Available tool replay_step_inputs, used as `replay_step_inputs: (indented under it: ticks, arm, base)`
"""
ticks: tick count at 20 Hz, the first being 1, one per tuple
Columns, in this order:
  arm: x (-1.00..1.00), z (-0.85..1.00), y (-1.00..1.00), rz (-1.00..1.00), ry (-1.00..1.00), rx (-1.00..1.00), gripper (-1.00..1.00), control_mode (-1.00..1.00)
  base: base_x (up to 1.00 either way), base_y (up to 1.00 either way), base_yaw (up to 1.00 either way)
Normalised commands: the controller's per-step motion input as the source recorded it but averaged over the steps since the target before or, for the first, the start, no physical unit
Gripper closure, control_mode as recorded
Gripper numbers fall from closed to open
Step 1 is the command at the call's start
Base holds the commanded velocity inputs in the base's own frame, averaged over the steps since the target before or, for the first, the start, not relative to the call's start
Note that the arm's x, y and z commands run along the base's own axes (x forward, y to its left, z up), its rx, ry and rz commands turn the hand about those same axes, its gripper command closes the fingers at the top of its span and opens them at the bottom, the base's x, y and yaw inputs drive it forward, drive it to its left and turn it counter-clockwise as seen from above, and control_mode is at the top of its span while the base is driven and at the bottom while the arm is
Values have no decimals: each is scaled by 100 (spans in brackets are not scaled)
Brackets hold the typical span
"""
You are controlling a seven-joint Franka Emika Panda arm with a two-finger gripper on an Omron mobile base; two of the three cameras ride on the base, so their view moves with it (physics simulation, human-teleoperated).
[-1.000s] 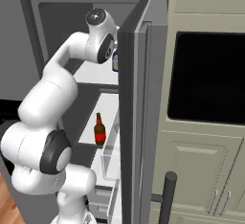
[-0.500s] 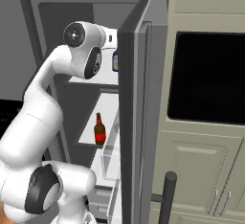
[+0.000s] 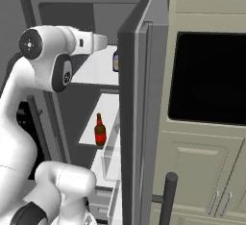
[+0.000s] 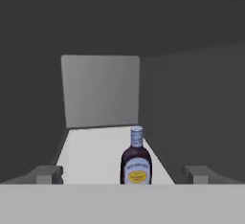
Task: Place the mayonnaise and condiment bottle from the counter to the top shelf of the fridge. If the existing items in the fridge are on the top shelf, move them to other shelves.
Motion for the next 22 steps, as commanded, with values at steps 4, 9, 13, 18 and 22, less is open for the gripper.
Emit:
replay_step_inputs:
  ticks: [4, 9, 13, 18, 22]
  arm:
    - [-100, -49, 30, 0, -2, 0, -100, -100]
    - [-100, -73, 26, 0, 3, 5, -100, -100]
    - [-100, -30, 8, 0, 27, 26, -100, -100]
    - [-24, 0, 0, 0, 43, 17, -100, -100]
    - [-3, 0, 3, 0, 11, 3, -100, 100]
  base:
    - [0, 0, 0]
    - [0, 0, 0]
    - [0, 0, 0]
    - [0, 0, 0]
    - [-31, 52, 12]
